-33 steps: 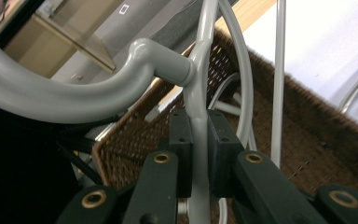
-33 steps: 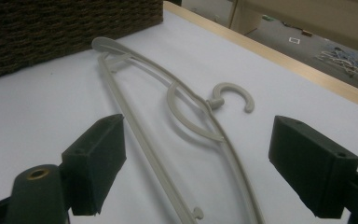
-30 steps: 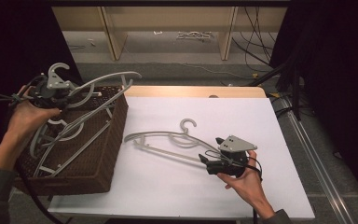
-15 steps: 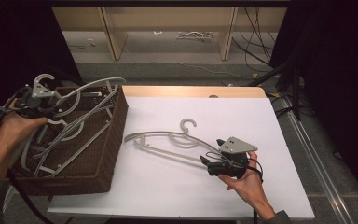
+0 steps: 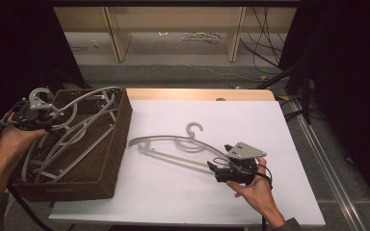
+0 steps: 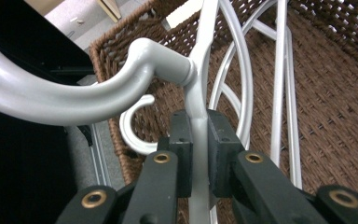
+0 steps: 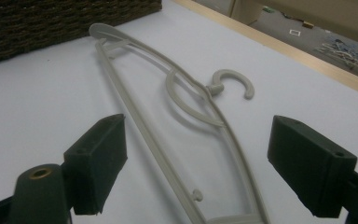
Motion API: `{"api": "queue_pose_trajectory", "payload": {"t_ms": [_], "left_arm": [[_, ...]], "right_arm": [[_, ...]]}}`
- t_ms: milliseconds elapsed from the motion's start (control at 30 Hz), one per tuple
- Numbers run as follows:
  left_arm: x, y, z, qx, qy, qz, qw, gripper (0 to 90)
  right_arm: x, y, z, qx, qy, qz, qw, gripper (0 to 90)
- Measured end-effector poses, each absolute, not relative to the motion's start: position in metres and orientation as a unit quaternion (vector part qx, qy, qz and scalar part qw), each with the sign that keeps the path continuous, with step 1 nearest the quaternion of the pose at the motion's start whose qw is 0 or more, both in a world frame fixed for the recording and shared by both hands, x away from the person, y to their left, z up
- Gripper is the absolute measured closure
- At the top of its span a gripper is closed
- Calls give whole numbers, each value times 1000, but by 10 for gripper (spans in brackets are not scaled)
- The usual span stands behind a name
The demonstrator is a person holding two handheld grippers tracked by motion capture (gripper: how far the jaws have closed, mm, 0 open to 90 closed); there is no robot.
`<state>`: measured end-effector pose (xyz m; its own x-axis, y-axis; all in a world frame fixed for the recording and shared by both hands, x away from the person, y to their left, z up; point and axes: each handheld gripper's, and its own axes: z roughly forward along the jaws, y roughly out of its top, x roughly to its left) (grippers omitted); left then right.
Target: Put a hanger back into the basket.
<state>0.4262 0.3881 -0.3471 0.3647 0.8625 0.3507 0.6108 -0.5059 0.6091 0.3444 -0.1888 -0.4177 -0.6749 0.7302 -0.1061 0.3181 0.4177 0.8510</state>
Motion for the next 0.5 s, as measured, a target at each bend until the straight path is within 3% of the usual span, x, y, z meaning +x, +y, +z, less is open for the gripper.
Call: {"api": "queue_pose_trajectory", "payload": {"t_ms": [333,500], "left_arm": [[432,378,-382,833,447,284,163,820],[438,375,-394,842,439,286,126,804]], "right_arm": [[344,-188,-419,325,810,427,237,208],[345,-189,-420,326,808,429,238,207]]}}
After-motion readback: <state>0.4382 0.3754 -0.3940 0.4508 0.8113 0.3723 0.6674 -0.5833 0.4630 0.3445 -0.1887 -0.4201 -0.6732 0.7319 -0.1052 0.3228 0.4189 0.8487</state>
